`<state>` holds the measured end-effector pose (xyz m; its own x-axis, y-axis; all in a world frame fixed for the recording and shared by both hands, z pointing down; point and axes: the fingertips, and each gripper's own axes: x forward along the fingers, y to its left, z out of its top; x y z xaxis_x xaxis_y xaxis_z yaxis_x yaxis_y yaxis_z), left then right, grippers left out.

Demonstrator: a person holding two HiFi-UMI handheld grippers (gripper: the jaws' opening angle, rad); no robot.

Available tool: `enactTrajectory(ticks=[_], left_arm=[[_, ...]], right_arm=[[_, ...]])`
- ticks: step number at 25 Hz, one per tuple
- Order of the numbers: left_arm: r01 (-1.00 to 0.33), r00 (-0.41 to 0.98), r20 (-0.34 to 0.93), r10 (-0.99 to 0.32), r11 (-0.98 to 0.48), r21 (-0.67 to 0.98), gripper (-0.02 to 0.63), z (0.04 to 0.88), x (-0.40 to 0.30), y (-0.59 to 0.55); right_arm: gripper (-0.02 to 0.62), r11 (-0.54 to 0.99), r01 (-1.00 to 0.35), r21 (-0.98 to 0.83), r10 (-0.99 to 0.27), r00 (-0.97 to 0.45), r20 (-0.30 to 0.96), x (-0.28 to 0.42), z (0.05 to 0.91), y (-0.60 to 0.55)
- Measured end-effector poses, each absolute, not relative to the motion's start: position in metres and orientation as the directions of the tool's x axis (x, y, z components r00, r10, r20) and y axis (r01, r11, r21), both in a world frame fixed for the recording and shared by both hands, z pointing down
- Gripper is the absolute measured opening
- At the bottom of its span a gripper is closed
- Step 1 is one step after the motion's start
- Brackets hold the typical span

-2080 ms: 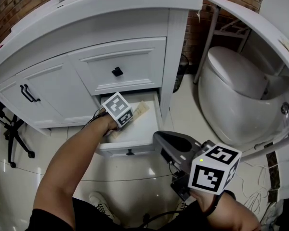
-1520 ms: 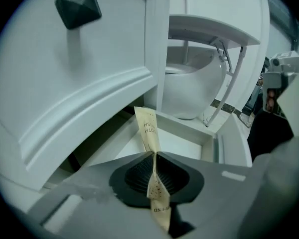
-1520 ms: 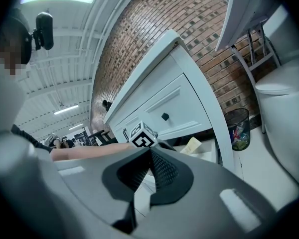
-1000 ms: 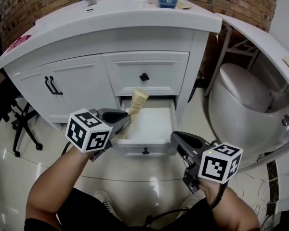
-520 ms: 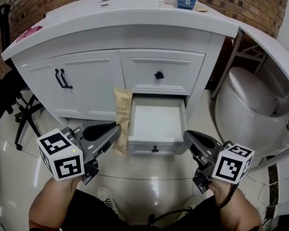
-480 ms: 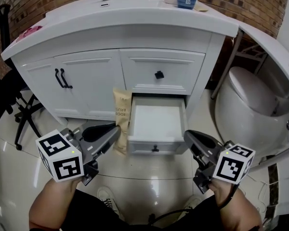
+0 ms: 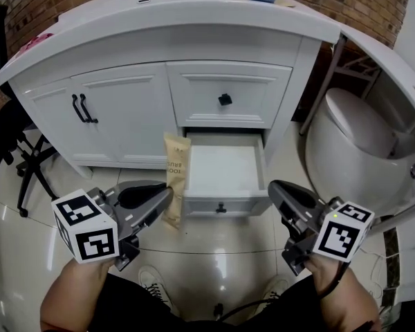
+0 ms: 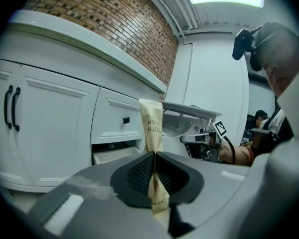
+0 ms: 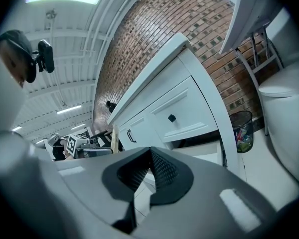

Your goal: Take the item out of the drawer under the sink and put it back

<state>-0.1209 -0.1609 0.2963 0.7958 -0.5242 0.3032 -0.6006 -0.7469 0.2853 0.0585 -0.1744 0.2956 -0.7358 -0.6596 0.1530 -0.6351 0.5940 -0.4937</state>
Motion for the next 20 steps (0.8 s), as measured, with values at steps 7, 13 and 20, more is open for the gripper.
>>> enactTrajectory(ticks=[7, 13, 20], left_arm=[[-0.573, 0.811, 0.338, -0.478, -0.767, 0.289, 0.02, 0.308, -0.106, -0.155], [-0.577, 0.806, 0.351, -0.476, -0.764, 0.289, 0.02, 0.312, -0.106, -0.156], [-0.565, 0.82, 0.327, -0.47, -0.756, 0.329, 0.023, 0.313, -0.104, -0.158]], right_arm=[[0.005, 0.595, -0.633, -0.496, -0.655, -0.739, 0.158, 0.058, 0.297, -0.172], [0.005, 0.598, -0.628, -0.498, -0.65, -0.744, 0.158, 0.056, 0.297, -0.171], [0.005, 0.6, -0.626, -0.498, -0.645, -0.747, 0.161, 0.055, 0.297, -0.169]])
